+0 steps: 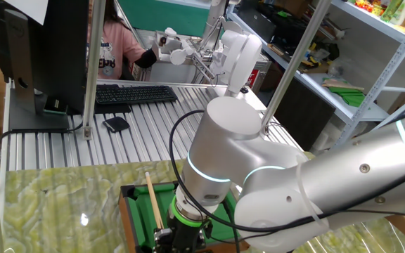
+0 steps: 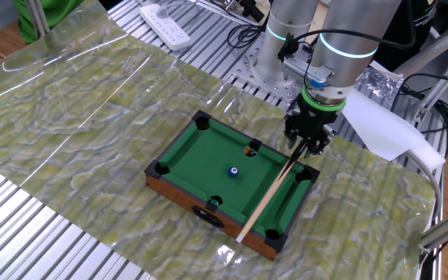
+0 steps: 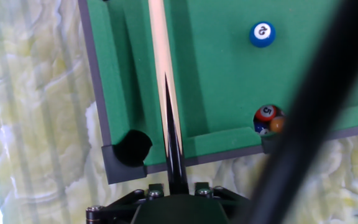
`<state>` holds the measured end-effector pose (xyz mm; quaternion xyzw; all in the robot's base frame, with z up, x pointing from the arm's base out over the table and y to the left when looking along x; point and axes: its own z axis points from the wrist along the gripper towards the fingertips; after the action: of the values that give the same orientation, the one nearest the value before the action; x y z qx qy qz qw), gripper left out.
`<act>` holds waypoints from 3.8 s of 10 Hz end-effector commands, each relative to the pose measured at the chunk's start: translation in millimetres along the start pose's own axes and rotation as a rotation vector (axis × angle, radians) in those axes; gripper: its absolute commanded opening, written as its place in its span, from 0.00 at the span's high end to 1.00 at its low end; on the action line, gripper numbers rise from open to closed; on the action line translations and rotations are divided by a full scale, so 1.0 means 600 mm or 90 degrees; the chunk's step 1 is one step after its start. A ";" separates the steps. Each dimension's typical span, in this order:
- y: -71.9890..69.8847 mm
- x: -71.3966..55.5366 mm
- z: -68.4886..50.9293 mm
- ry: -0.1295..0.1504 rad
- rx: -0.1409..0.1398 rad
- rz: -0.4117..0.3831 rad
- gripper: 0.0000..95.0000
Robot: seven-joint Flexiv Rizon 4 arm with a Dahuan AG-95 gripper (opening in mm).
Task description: Hit the pool ball
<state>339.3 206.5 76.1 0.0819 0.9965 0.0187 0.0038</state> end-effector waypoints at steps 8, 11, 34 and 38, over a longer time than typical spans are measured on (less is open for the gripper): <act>-0.001 0.000 -0.001 0.000 0.000 -0.015 1.00; -0.001 0.000 -0.001 0.001 0.000 -0.014 1.00; 0.007 0.004 -0.116 0.050 0.022 0.076 1.00; 0.011 0.009 -0.129 0.075 0.033 0.098 1.00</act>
<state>335.8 213.2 153.8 0.1581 0.9854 -0.0032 -0.0628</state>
